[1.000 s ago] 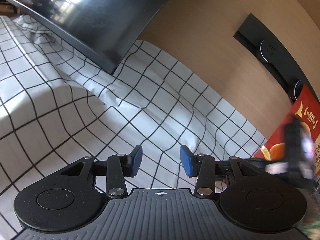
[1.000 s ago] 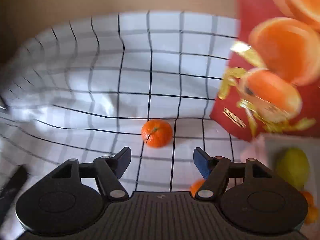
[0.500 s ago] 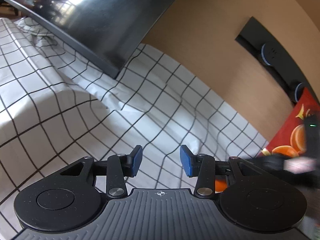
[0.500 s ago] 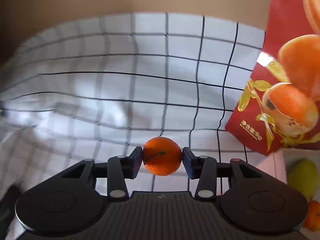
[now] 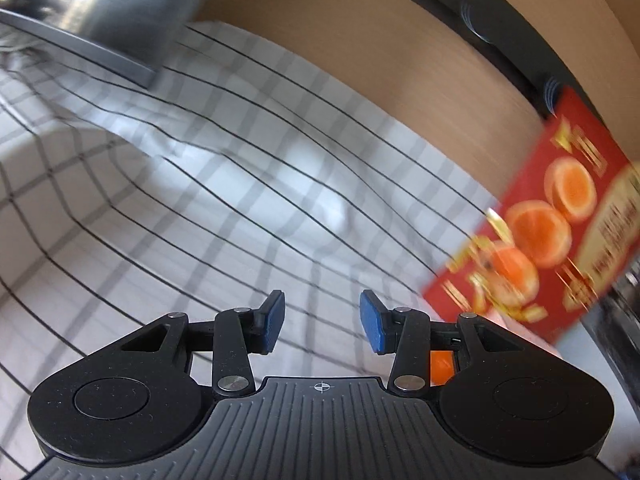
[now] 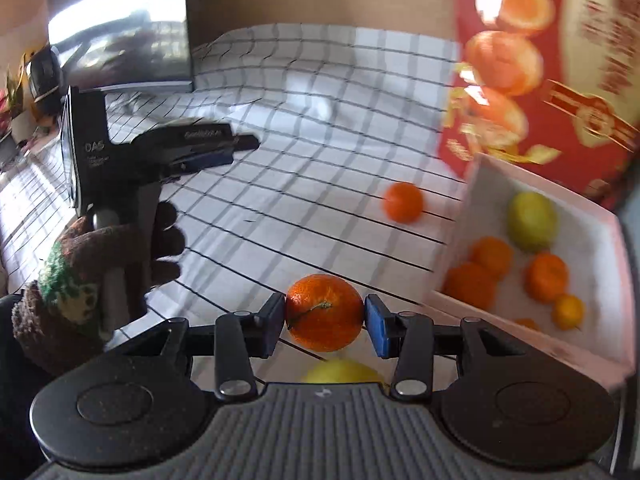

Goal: Organize fruits

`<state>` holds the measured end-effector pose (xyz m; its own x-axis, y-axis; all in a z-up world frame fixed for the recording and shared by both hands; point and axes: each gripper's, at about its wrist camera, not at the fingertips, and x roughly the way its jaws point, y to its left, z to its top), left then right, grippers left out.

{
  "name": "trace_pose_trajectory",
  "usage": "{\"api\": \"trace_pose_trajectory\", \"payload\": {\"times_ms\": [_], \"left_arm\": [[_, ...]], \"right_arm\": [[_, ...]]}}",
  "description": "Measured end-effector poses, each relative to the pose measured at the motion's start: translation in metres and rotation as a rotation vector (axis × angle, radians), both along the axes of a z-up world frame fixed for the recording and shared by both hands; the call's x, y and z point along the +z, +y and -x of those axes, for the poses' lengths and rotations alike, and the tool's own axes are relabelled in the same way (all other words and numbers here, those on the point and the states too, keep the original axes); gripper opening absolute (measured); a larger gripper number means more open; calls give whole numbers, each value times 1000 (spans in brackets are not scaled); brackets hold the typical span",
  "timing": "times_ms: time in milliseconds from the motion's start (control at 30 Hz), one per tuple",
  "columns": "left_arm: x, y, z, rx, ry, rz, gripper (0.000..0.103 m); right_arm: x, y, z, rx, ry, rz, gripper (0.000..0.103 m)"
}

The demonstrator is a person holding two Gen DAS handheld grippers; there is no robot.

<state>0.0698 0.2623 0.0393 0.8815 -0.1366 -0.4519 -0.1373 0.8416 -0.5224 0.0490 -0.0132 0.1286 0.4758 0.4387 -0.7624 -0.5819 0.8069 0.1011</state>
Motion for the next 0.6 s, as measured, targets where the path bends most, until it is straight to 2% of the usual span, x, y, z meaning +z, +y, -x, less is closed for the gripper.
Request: {"api": "trace_pose_trajectory", "payload": {"times_ms": [133, 233, 400, 467, 533, 600], "left_arm": [[1, -18, 15, -42, -23, -3, 46], [0, -23, 22, -65, -17, -11, 46], [-4, -22, 35, -120, 15, 60, 46], [-4, -25, 43, -159, 24, 88, 46], [-2, -29, 53, -190, 17, 82, 46], [0, -35, 64, -213, 3, 60, 46]], "right_arm": [[-7, -13, -13, -3, -4, -58, 43], [-24, 3, -31, 34, 75, -74, 43], [-50, 28, -44, 70, 151, -3, 44], [-53, 25, -46, 50, 177, -12, 51], [-46, 14, -42, 32, 169, -36, 52], [-35, -1, -33, 15, 109, -48, 58]]}}
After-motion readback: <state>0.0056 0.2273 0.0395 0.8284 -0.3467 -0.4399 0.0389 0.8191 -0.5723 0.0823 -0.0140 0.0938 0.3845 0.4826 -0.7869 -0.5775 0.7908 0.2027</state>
